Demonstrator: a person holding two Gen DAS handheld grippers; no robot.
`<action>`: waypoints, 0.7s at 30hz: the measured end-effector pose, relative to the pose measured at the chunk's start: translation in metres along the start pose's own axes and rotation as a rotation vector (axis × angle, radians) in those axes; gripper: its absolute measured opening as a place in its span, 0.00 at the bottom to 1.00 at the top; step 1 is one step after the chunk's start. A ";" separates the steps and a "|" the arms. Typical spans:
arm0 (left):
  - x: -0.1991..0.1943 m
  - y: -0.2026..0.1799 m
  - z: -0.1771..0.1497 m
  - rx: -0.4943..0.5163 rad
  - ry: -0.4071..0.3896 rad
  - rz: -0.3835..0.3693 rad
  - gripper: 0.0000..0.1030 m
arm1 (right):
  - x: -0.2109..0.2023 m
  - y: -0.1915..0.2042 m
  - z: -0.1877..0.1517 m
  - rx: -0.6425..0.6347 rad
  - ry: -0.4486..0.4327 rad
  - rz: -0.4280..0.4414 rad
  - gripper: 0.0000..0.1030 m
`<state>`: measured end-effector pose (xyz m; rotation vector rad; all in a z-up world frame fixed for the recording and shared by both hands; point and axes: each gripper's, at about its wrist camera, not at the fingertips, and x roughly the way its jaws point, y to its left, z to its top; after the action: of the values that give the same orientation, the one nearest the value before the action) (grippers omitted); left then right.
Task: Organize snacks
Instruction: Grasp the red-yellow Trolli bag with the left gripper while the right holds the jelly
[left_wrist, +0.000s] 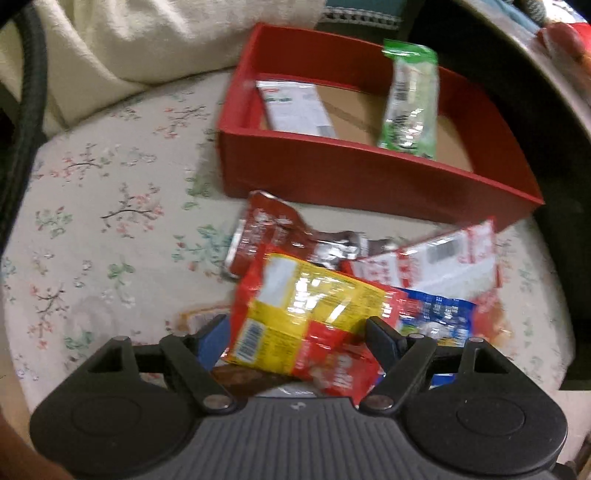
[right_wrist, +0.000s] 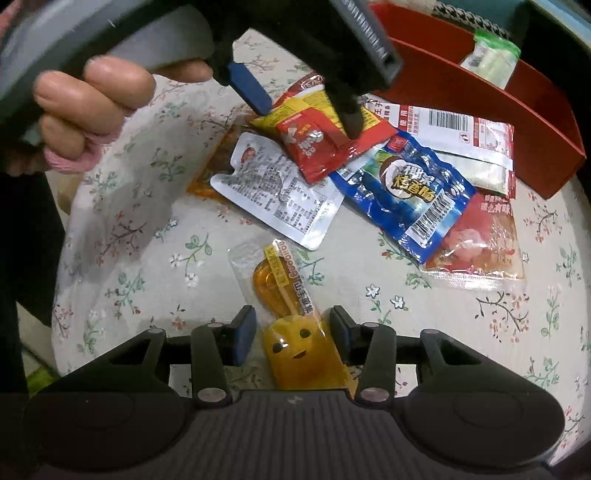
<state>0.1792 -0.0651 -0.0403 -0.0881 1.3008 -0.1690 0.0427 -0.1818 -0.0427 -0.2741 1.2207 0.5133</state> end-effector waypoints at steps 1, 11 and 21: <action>0.002 0.003 0.000 -0.014 0.001 -0.008 0.76 | -0.001 -0.002 0.000 0.005 0.000 0.007 0.53; 0.016 -0.023 0.010 0.073 -0.023 -0.009 0.75 | 0.003 -0.002 0.001 0.027 0.003 0.027 0.56; -0.018 0.010 -0.014 0.053 -0.048 -0.122 0.30 | 0.004 -0.002 0.004 0.034 0.010 0.031 0.56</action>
<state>0.1619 -0.0514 -0.0288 -0.1260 1.2429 -0.3034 0.0474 -0.1808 -0.0452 -0.2297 1.2435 0.5183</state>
